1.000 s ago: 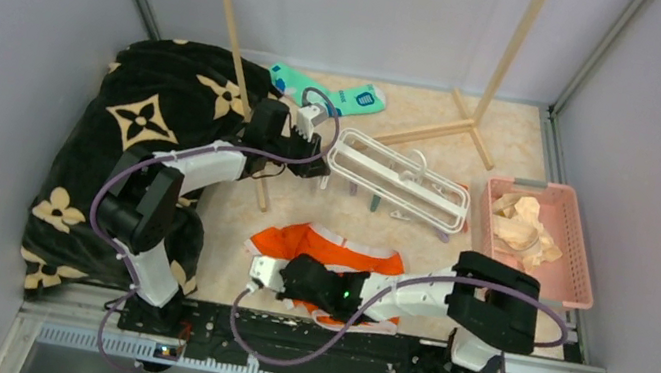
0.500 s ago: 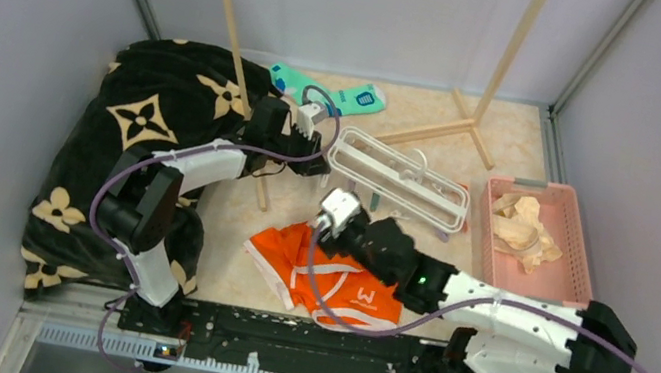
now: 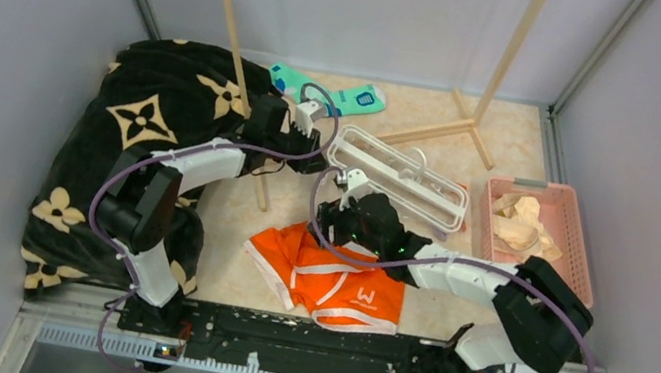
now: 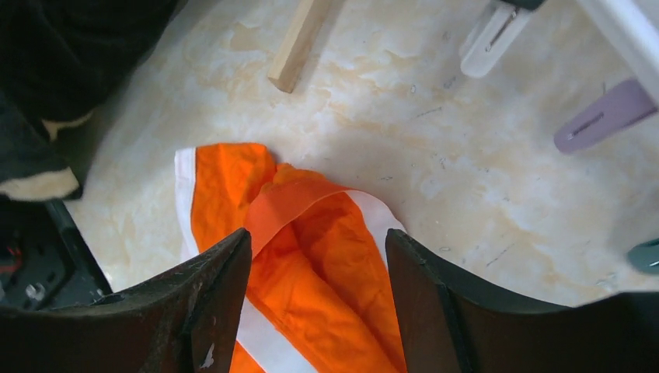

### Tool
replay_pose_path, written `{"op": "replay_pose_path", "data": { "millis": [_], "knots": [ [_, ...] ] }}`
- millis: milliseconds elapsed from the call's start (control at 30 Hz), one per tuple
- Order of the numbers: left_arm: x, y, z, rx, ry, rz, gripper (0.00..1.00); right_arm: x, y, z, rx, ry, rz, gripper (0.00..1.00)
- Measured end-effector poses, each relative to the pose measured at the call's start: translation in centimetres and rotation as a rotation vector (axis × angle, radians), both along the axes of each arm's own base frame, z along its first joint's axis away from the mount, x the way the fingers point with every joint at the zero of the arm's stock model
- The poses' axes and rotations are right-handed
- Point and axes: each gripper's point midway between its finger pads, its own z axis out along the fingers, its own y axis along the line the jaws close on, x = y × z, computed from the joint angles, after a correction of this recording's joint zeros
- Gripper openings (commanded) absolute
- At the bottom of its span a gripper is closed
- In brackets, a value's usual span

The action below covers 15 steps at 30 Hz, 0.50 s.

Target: Clip the underwear to the hanger

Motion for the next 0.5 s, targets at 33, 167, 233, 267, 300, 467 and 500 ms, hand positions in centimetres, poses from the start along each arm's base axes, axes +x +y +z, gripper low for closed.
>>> {"op": "replay_pose_path", "data": {
  "millis": [33, 167, 233, 267, 300, 467, 500],
  "knots": [
    [0.0, 0.0, 0.0, -0.001, -0.001, 0.0, 0.0, 0.0, 0.3, -0.4, 0.018, 0.043, -0.029, 0.62],
    [0.2, 0.0, 0.3, -0.004, -0.005, 0.001, 0.0, 0.1, 1.3, -1.4, 0.089, 0.151, -0.133, 0.57],
    [0.2, 0.0, 0.3, -0.004, -0.005, 0.002, 0.0, -0.3, 1.9, -1.9, 0.121, 0.203, -0.169, 0.55],
    [0.2, 0.0, 0.3, -0.004, -0.004, 0.002, 0.0, -0.4, 2.1, -2.1, 0.131, 0.225, -0.183, 0.54],
    [0.2, 0.0, 0.3, -0.004, -0.004, 0.002, 0.0, -0.5, 2.4, -2.4, 0.144, 0.253, -0.201, 0.54],
    [0.2, 0.0, 0.3, -0.005, -0.004, 0.002, 0.0, -0.6, 2.9, -3.0, 0.188, 0.332, -0.253, 0.52],
    [0.2, 0.0, 0.3, -0.005, -0.004, 0.002, 0.0, -0.6, 3.1, -3.0, 0.194, 0.342, -0.256, 0.51]
  ]
}}
